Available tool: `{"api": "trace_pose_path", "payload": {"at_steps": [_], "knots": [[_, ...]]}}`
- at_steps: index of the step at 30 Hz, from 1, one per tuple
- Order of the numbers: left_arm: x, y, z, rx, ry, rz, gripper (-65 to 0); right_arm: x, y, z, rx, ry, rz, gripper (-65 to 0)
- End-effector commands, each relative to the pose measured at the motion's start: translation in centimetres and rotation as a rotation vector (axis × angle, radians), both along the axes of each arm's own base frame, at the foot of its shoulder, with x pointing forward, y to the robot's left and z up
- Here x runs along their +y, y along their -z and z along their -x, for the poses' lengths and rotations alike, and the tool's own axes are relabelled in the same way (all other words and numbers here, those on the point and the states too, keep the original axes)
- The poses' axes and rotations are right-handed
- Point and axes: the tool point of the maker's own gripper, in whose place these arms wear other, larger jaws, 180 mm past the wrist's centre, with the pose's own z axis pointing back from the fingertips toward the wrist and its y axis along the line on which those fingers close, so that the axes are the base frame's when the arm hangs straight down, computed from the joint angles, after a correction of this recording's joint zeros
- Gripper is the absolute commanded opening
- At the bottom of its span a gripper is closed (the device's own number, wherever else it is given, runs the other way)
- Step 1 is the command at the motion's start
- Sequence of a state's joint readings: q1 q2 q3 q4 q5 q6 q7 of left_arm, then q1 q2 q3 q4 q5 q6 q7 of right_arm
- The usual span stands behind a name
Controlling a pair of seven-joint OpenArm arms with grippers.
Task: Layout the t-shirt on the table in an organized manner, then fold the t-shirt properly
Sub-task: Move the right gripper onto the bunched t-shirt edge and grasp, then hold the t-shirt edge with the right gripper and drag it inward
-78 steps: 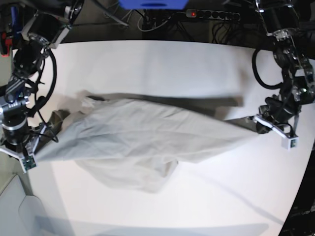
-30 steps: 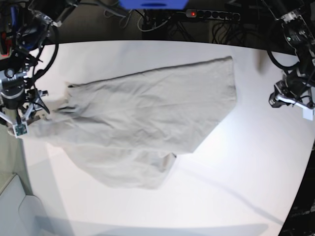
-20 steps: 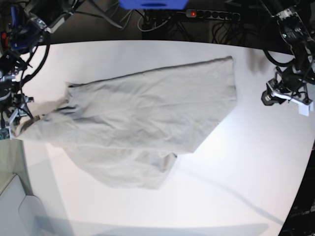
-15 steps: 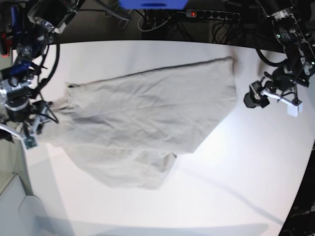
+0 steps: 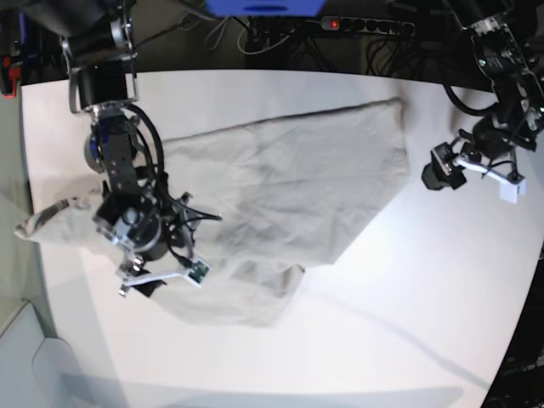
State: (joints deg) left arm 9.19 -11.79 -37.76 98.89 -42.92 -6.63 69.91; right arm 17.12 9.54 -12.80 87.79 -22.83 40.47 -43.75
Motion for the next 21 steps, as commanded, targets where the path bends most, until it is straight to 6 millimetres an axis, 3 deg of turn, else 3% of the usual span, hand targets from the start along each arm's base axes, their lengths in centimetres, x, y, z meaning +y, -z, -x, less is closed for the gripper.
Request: {"api": "trace_pose_path", "payload": {"at_steps": [1,4,8,16,21], "knots": [[0.2,-0.9,-0.4,-0.031,0.001,-0.008,0.0,0.6,-1.5,-1.7,-0.039,-0.012,0.0,-18.2],[0.3,-0.8,-0.2,-0.023,0.001,-0.009,0.0,1.0,-0.7,-3.3,0.002,-0.021,0.025,-18.4],[2.0,-1.2,0.2,-0.034,-0.052,-0.018,0.0,0.3,0.0,-4.4,0.039,-0.005,0.03,-18.4],[3.2,-1.8,0.2,-0.051,-0.091,-0.026,0.0,1.6,3.6,-2.8,0.136,-0.07,0.09,-18.5],[3.2,-1.8,0.1,-0.054,-0.09,-0.025,0.0,2.2,3.9,-2.5,0.142,-0.09,0.1,-19.8]]}}
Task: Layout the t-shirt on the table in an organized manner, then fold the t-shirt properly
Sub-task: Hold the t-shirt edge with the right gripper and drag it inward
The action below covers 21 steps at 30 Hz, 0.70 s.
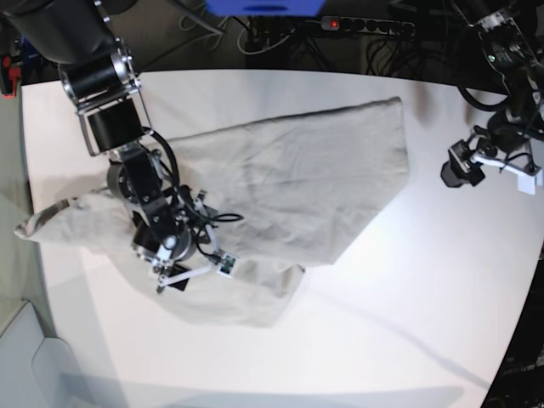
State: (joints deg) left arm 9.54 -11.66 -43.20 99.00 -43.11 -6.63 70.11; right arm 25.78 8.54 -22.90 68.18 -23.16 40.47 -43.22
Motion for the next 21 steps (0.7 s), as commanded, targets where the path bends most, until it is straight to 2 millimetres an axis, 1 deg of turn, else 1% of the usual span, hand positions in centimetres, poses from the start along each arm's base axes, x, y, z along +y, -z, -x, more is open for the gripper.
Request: {"api": "trace_pose_path", "payload": {"at_steps": [1,3,4,8,10,12,13,15,18,20,21], "knots": [[0.5,-1.2,-0.7,-0.038,-0.001,-0.016,0.0,0.1,-1.9,-1.5,-0.054,-0.001,-0.009,-21.4],[0.5,-1.2,-0.7,-0.038,-0.001,-0.016,0.0,0.1,-1.8,-1.5,-0.052,-0.001,-0.009,-26.5],[0.5,-1.2,-0.7,-0.038,-0.001,-0.016,0.0,0.1,-1.8,-1.5,-0.052,-0.001,-0.009,-30.1],[0.5,-1.2,-0.7,-0.037,-0.001,-0.019,0.0,0.1,-1.7,-1.4,-0.05,-0.001,-0.007,-47.3],[0.5,-1.2,-0.7,-0.037,-0.001,-0.017,0.0,-0.3,-0.5,-0.7,-0.019,0.004,0.001,-54.3],[0.5,-1.2,-0.7,-0.037,-0.001,-0.017,0.0,-0.9,0.8,-0.1,0.023,0.017,0.015,-58.6],[0.5,-1.2,-0.7,-0.037,-0.001,-0.017,0.0,-1.2,1.5,0.1,0.044,0.024,0.022,-59.8],[0.5,-1.2,-0.6,-0.034,-0.001,-0.019,0.0,-1.5,1.8,0.1,0.057,0.03,0.03,-60.3],[0.8,-1.2,-0.5,-0.032,0.001,-0.027,0.0,-1.7,1.2,-0.4,0.043,0.041,0.031,-60.2],[0.8,-1.2,-0.5,-0.031,0.0,-0.027,0.0,-1.9,0.1,-0.9,0.013,0.041,0.04,-60.2],[0.8,-1.2,-0.5,-0.031,0.0,-0.027,0.0,-2.5,-0.5,-1.0,0.0,0.048,0.057,-60.2]]}}
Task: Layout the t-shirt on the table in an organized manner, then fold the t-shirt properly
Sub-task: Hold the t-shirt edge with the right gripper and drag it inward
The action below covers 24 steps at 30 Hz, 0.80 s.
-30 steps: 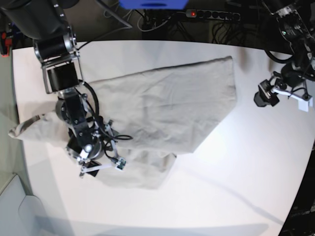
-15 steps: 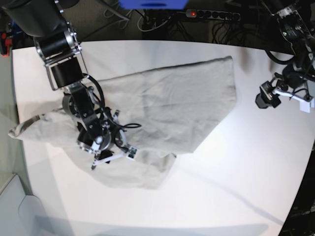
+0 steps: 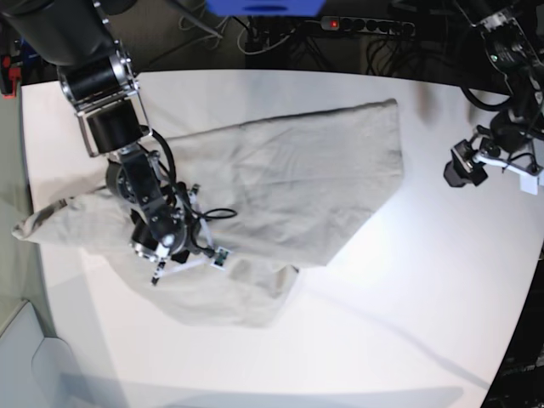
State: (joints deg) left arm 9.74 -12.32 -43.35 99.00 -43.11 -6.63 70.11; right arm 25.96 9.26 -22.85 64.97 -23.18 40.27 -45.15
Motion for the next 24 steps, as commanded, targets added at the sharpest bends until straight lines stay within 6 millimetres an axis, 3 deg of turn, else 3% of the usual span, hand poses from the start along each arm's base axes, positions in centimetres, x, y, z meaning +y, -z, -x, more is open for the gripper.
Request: {"api": "trace_pose_path", "payload": {"at_steps": [1,5,8,10,17,24], "knots": [[0.4,-1.1,-0.6,-0.034,0.001,-0.015,0.0,-0.5,-2.6,-1.9,-0.071,0.007,0.013,-60.2],[0.4,-1.1,-0.6,-0.034,0.001,-0.015,0.0,0.2,-5.4,-2.7,-0.148,-0.005,0.017,-60.2],[0.3,-1.1,-0.6,-0.034,0.0,-0.014,0.0,0.4,-6.0,-2.9,-0.167,-0.011,0.011,-59.8],[0.3,-1.1,-0.6,-0.034,0.0,-0.014,0.0,0.4,-6.0,-2.9,-0.166,-0.01,0.012,-55.9],[0.4,-1.1,-0.5,-0.032,0.001,-0.015,0.0,0.6,-6.0,-3.0,-0.169,-0.011,-0.004,-29.0],[0.4,-1.0,-0.5,-0.031,0.001,-0.015,0.0,-1.1,-2.9,-3.8,-0.043,0.042,0.021,-25.6]]}}
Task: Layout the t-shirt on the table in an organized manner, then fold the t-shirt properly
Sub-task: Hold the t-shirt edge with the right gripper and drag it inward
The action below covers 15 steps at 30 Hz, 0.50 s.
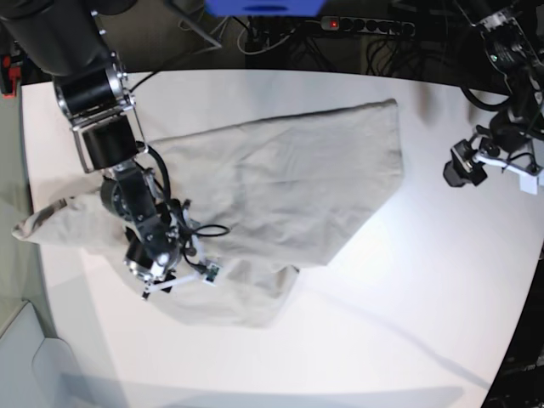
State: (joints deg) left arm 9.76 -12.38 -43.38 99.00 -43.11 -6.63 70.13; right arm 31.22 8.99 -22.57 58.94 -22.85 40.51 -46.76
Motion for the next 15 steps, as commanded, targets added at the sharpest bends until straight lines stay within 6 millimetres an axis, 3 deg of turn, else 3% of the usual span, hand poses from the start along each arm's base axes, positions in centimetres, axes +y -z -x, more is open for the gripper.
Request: {"api": "trace_pose_path", "payload": {"at_steps": [1,4,10,15], "knots": [[0.4,-1.0,-0.5,-0.031,0.001,-0.014,0.0,0.2,-1.7,-2.0,-0.045,0.005,-0.016,-25.6],[0.4,-1.0,-0.5,-0.031,0.001,-0.014,0.0,-0.6,-0.8,-2.3,-0.006,0.023,-0.017,-25.6],[0.4,-0.7,0.0,-0.02,-0.002,-0.015,0.0,-0.5,-0.8,-2.4,-0.004,0.02,-0.016,-26.0],[0.4,-0.7,-0.1,-0.023,-0.002,-0.015,0.0,-0.5,-0.2,-1.9,0.01,0.02,-0.014,-33.3]]}}
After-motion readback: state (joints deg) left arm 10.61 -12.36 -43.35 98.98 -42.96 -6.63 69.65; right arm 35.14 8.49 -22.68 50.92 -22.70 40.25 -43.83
